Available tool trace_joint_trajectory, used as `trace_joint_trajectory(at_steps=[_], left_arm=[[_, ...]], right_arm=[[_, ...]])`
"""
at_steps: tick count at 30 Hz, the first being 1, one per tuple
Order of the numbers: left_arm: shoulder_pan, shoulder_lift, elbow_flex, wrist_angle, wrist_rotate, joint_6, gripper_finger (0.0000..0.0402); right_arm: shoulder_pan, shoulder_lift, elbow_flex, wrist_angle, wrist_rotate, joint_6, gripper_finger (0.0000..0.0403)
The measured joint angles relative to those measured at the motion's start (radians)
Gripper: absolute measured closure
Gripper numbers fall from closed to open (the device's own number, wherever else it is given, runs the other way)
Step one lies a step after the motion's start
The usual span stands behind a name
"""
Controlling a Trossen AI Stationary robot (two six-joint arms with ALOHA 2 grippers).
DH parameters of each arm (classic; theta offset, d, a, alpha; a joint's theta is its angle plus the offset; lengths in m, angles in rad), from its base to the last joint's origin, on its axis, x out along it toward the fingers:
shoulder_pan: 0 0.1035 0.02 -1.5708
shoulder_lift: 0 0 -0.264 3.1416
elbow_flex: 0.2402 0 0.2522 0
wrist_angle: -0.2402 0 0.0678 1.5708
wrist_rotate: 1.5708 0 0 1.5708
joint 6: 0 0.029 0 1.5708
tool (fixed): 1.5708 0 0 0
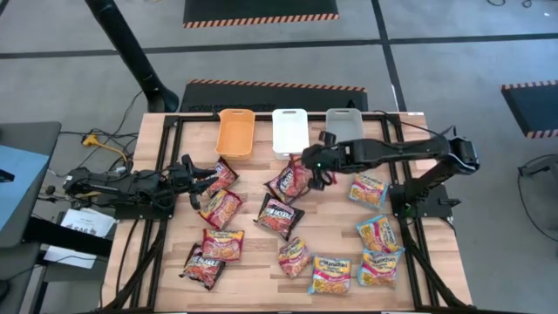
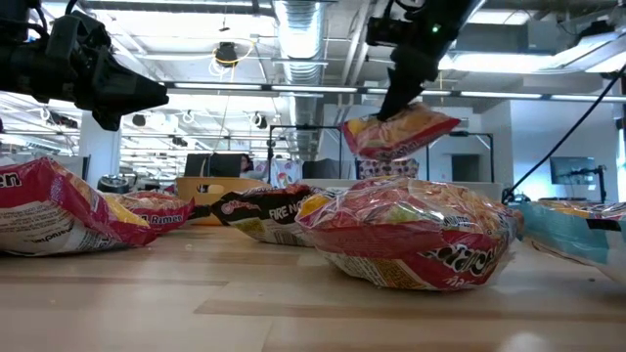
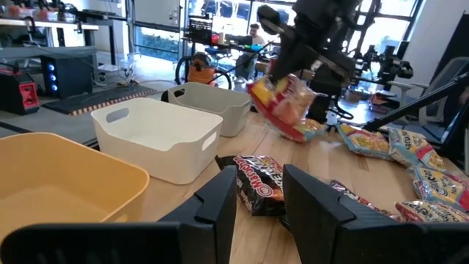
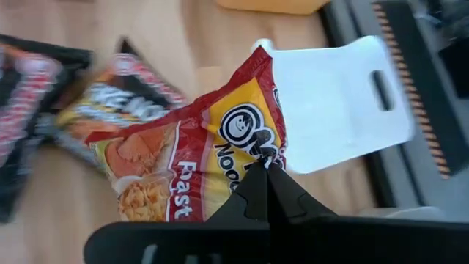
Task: Sort Maruchan noodles
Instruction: Put the red noodle pack into the white bin
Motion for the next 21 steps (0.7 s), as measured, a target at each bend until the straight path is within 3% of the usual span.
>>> trace_joint_trajectory(at_steps=[13,21], left_arm=[[0.0,0.0,0.0,0.0,0.0,0.0,0.0299],[0.0,0.0,0.0,0.0,0.0,0.0,0.03]], right_arm=[[-0.209,0.0,0.0,0.33,0.02,-0.266,0.04],[-0.332,0.011,0.0,0.573,0.006,-0.33,0.04]])
